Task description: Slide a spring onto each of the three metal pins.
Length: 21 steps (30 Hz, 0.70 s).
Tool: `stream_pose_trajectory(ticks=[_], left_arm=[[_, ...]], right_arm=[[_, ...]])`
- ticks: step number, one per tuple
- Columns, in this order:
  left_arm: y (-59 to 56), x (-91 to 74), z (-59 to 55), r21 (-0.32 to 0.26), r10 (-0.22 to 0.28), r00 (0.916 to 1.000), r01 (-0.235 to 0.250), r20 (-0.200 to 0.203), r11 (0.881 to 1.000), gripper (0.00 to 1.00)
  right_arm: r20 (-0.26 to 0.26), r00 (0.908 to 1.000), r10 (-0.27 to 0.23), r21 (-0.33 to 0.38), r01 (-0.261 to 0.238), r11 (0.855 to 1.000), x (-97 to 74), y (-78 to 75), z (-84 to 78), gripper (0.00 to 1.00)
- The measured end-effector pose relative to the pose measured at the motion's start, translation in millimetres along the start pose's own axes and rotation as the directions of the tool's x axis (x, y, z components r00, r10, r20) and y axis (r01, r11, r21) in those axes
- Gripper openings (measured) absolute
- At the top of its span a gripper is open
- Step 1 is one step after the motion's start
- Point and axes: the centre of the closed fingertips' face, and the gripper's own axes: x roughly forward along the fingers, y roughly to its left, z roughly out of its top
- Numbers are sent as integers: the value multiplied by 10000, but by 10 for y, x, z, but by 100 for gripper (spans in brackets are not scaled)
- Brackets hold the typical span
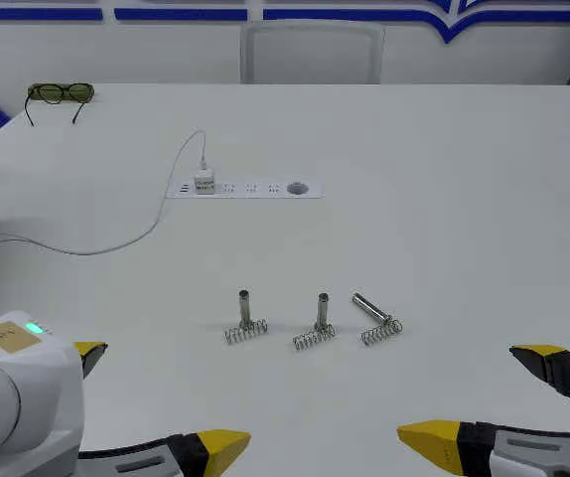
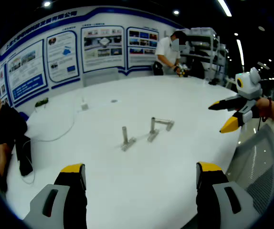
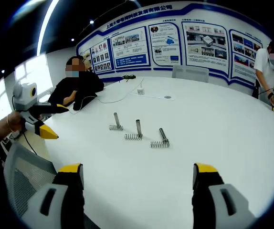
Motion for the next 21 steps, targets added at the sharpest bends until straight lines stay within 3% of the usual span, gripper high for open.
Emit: stream_pose_trajectory(ticks=[10,21], left_arm=[[4,12,-49,20,43,9999,-43,-158,10000,97],[-23,18,-30,-13,17,10000,-17,-53,10000,97]], right_arm=[[-120,9999,67,-190,-70,9998,12,34,-46,96],[-134,9999,45,-140,-47,9999,7,36,-63,95]])
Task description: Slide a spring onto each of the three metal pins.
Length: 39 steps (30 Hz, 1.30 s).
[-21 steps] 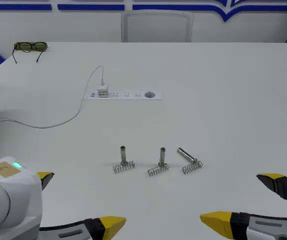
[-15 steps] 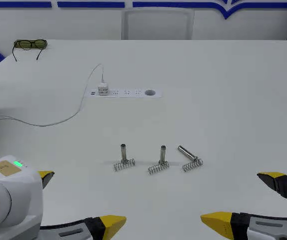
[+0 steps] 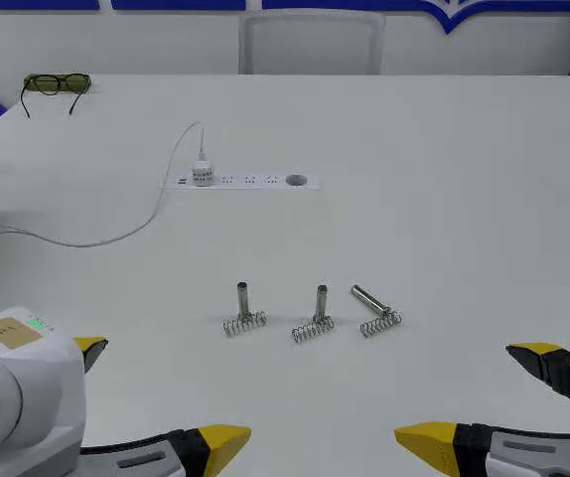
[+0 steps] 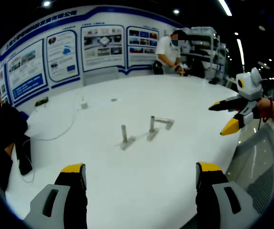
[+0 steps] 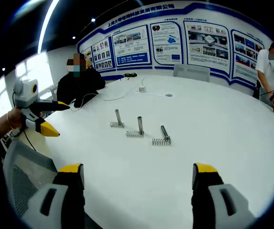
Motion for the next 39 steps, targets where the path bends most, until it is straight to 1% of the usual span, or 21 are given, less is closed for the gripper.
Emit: stream_pose_trajectory(ticks=[8,11,13,18,25,31,39], left_arm=[[-7,-7,25,-1,12,10000,-12,81,10000,97],[-10,-14,38,7,43,9999,-43,108,10000,97],[-10,-14,43,-9,54,9999,-54,122,10000,97],[-10,-12,40,-27,47,9999,-46,128,10000,97],[-25,-4,46,-41,11,9999,-10,147,10000,97],[-36,11,49,-40,-23,9999,23,161,10000,97],[-41,25,61,-12,-5,9997,5,253,10000,96]], right_arm=[[-25,10000,-34,16,34,10000,-2,6,-15,94],[226,9996,-156,235,151,9996,-6,-19,24,92],[231,9996,-170,332,162,9993,-9,-29,32,92],[213,9996,-181,259,176,9995,6,-47,44,91],[205,9995,-229,122,227,9997,58,-96,93,88],[273,9993,-256,158,252,9996,118,-157,164,84],[268,9993,-246,126,243,9996,221,-198,245,77]])
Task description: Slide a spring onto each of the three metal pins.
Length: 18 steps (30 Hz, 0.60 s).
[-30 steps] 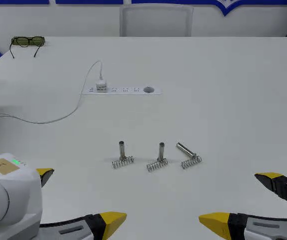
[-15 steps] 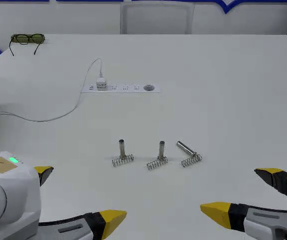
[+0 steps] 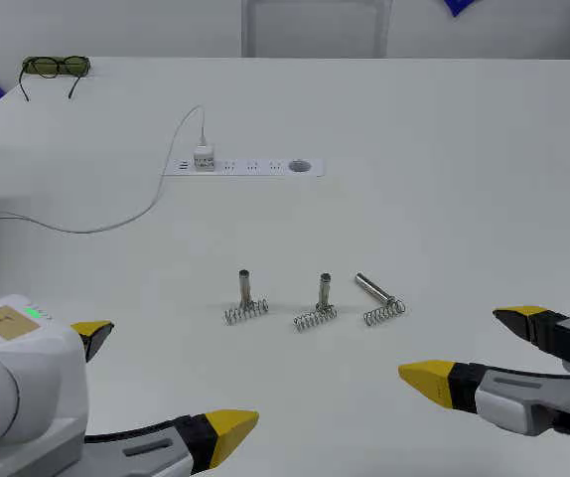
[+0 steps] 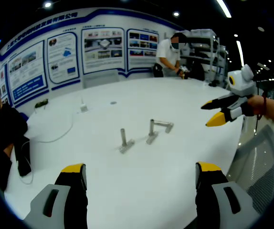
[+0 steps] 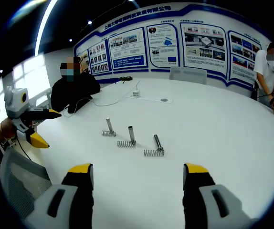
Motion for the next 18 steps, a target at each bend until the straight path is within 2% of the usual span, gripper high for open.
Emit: stream_pose_trajectory(ticks=[13,18], left_arm=[[23,52,2,-10,-13,10000,13,70,10000,95],[21,74,-4,-93,1,9999,0,120,10000,95]], right_arm=[[-206,9998,85,-288,-90,9995,236,-110,104,74],[-323,9994,83,-21,-84,10000,358,-146,131,72]])
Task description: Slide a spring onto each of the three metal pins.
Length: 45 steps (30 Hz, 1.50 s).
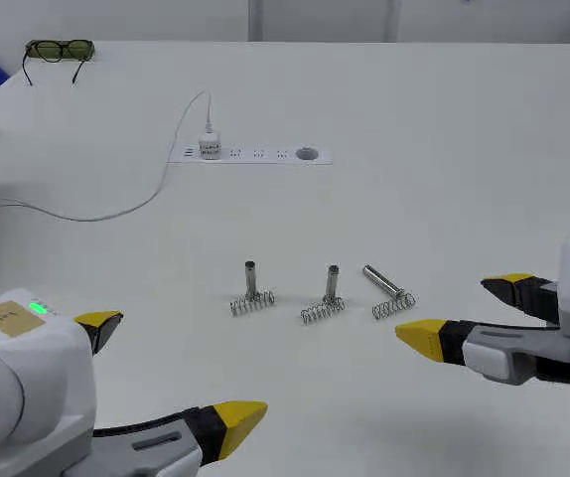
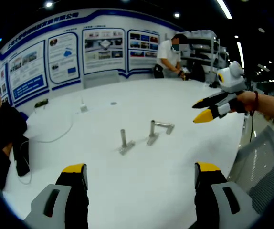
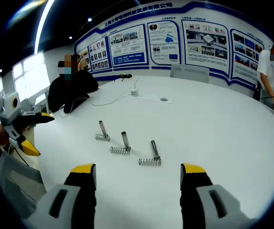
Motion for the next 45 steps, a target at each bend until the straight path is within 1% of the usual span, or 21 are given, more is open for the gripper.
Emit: stream_pose_trajectory(ticks=[7,12,16,21,26,29,32,36,38,42,45], left_arm=[[-18,26,1,26,-68,10000,68,20,10000,94],[-30,38,8,96,-142,9999,142,28,9999,94],[-32,52,-12,77,-168,9999,169,-25,9998,94],[-39,81,-44,82,-199,9998,199,-85,9998,94],[-36,125,-81,168,-224,9996,227,-165,9996,94],[-18,140,-77,122,-213,9997,214,-128,9997,94],[-11,150,-68,97,-222,9997,223,-81,9997,94],[-13,162,-67,85,-244,9997,244,-58,9997,94],[-16,166,-75,88,-258,9996,258,-71,9996,93],[-18,167,-87,54,-270,9996,270,-77,9996,93],[-7,166,-81,67,-213,9998,213,1,9998,94]], right_arm=[[-189,9998,52,19,-52,10000,221,-39,44,67],[-229,9997,58,-341,-66,9994,353,-67,75,62],[-198,9998,89,-597,-101,9982,461,-97,116,57],[-245,9996,163,-869,-184,9961,605,-123,138,54],[-305,9993,204,-899,-231,9957,743,-152,125,48],[-344,9994,18,-1084,-55,9941,814,-190,94,43],[-397,9992,18,-1210,-65,9926,893,-205,75,38],[-385,9993,30,-1215,-77,9926,995,-228,69,36],[-335,9994,84,-1226,-125,9924,1034,-237,73,32],[-395,9992,98,-1151,-143,9932,1116,-272,44,30],[-415,9991,84,-1068,-128,9942,1173,-303,23,28]])
